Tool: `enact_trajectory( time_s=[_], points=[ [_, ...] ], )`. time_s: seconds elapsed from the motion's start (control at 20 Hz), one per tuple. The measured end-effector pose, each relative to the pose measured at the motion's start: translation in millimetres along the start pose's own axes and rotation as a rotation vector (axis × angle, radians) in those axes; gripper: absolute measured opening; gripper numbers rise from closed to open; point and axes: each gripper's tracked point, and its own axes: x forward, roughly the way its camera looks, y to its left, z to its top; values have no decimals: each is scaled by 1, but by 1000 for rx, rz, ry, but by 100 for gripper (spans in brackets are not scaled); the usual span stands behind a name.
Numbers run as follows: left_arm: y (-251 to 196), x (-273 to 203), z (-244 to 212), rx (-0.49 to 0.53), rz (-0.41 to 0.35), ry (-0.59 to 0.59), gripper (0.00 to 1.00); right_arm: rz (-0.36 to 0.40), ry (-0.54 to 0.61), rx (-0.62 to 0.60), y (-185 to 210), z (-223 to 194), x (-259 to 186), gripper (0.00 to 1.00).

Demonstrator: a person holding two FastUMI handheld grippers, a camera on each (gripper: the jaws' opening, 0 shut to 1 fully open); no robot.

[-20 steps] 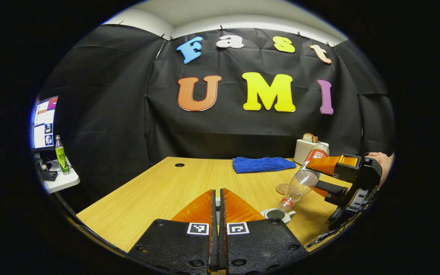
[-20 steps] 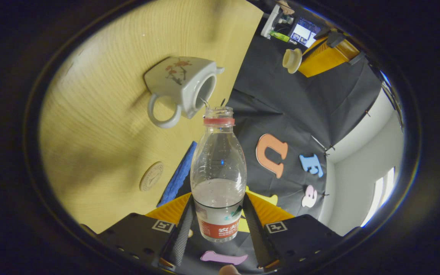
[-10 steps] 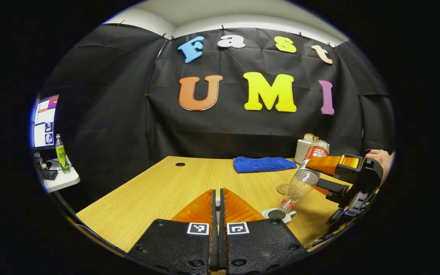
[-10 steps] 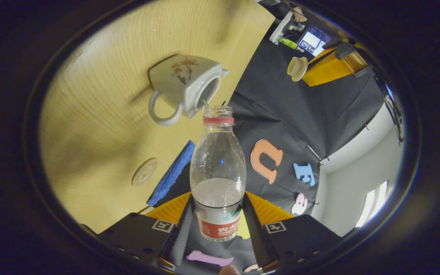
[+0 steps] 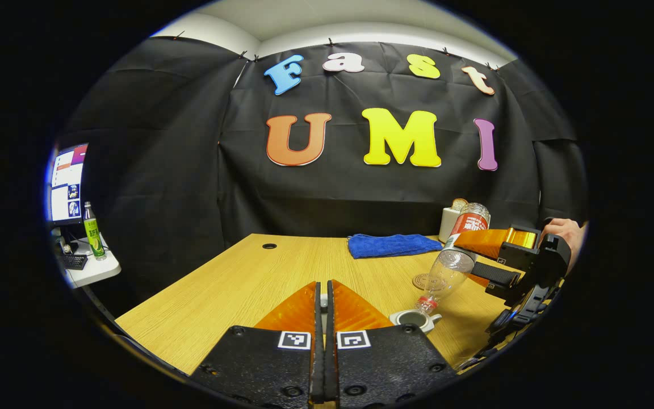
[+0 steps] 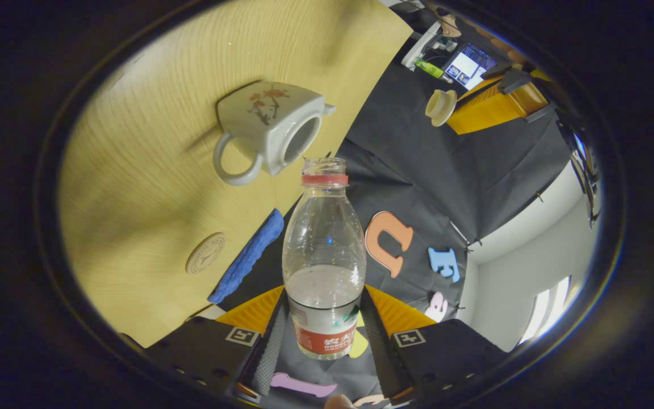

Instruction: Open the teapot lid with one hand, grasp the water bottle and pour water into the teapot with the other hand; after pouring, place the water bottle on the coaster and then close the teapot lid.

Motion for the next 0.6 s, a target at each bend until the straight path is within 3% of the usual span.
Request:
enact_trajectory(
  time_s=[0.3, 0.45, 0.6],
  points=[
    [2, -1, 3, 0, 11, -6, 3, 72, 28, 143, 4, -9, 5, 70],
    [1, -2, 5, 3, 9, -12, 3, 174, 39, 330, 18, -8, 9, 74],
    [3, -3, 8, 4, 16, -19, 3, 313, 62, 597, 40, -4, 3, 74]
  ],
)
